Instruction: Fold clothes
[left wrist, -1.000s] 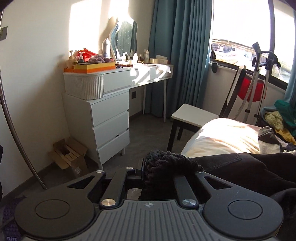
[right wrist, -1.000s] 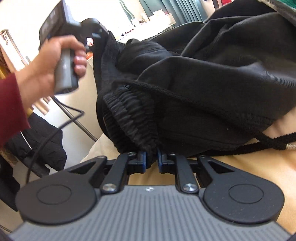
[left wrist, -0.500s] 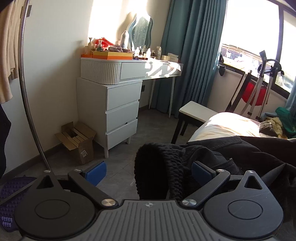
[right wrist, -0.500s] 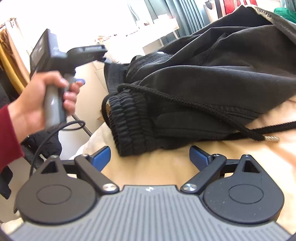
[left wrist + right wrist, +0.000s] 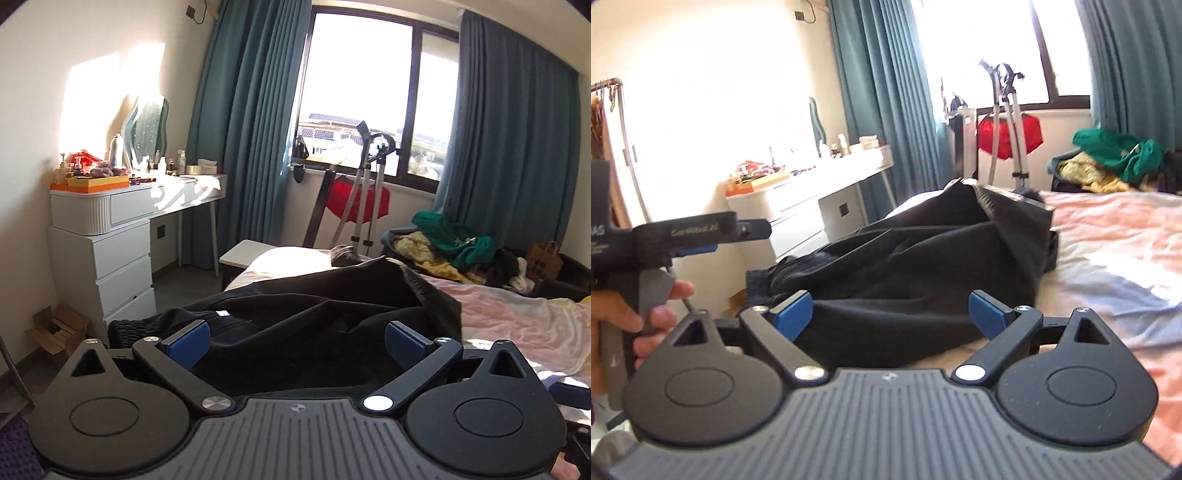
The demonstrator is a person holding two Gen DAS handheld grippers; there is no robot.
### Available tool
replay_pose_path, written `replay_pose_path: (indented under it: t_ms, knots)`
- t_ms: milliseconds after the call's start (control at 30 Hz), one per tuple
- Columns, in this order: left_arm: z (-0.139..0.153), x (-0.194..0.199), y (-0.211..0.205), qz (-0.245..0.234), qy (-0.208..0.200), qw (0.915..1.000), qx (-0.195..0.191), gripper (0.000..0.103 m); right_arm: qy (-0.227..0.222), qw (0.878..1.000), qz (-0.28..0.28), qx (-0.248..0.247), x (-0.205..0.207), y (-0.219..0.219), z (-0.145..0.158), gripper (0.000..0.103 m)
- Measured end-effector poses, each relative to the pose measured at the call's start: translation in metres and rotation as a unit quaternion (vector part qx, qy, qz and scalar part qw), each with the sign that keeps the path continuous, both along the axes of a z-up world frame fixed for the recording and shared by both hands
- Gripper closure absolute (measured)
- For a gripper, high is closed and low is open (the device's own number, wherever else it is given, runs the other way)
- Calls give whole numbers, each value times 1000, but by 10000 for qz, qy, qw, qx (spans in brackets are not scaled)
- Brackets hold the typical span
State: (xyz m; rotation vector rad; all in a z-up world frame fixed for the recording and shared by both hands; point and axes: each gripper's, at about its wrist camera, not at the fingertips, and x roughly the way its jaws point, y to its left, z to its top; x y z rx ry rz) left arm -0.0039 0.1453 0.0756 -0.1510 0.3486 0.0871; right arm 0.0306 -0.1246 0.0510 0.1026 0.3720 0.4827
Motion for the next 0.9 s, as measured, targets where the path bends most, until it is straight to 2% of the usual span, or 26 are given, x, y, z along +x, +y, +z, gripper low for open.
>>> replay_pose_path:
  t_ms: [67,133,267,400,633,900]
  knots:
    - [-1,-6,-30,-216,-169,9996,-110,0,-148,9996,-213,-113,-4,-33,6,10]
    - [-9,-6,-58,-417,-272,9987,-50,0,-306,9983,-443,-233,-2,-59,3,10]
    - [-40,3,-91,-736,-160,9971,-62,0,-391,9951,-909,-88,9,-90,-17,10]
    - [-75,11,-98,-695,-17,9975,-126,0,-480,9895,-1366,-13,13,-106,-40,10]
    - [-115,49,-96,-677,452,9966,-143,0,-489,9863,-1545,311,30,-120,-42,10]
    - [-134,75,-112,-1055,864,9906,100,1,-182,9832,-1810,168,22,-134,-47,10]
